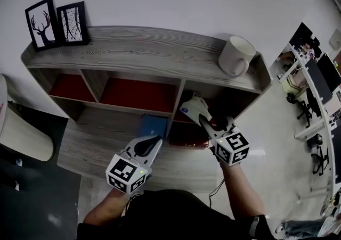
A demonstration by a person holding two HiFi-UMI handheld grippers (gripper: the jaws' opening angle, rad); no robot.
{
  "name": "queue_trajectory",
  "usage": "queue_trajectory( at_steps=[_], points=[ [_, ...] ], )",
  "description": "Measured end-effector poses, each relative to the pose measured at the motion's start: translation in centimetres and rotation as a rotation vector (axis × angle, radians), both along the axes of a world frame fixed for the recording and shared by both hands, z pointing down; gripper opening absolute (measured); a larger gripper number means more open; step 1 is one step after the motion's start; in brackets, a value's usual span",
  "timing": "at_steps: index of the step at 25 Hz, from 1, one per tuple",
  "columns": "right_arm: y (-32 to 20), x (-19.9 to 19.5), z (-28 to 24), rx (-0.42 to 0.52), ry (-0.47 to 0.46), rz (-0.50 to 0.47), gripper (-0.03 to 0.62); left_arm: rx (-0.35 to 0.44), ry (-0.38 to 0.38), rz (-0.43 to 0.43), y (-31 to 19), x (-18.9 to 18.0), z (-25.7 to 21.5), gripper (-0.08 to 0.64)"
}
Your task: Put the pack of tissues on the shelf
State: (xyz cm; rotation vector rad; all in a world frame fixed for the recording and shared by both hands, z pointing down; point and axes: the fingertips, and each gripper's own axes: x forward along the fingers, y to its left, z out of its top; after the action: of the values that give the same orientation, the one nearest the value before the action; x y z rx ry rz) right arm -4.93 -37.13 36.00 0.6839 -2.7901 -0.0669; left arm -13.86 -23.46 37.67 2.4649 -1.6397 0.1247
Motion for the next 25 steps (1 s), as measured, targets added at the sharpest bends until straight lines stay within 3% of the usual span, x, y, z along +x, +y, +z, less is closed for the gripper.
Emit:
queue_trajectory(
  at_steps=[8,15,25],
  points=[
    [4.9,1.7,-1.7,-0.019,-0.102,-0.070,0.115,0.004,-0.011,-0.018,0.8,-0.3,-0.9,0.021],
    [9.2,3.7,-3.4,-0.082,-0.265,-0.168,0.106,0.011,-0.004,-0.049,1.9,-0.5,-1.6,0.021],
    [11.6,5.0,-2.8,-0.147,-0.337,-0.198,0.063,0.006,0.003,-0.061,3.1,0.2,-1.7,0.021]
  ],
)
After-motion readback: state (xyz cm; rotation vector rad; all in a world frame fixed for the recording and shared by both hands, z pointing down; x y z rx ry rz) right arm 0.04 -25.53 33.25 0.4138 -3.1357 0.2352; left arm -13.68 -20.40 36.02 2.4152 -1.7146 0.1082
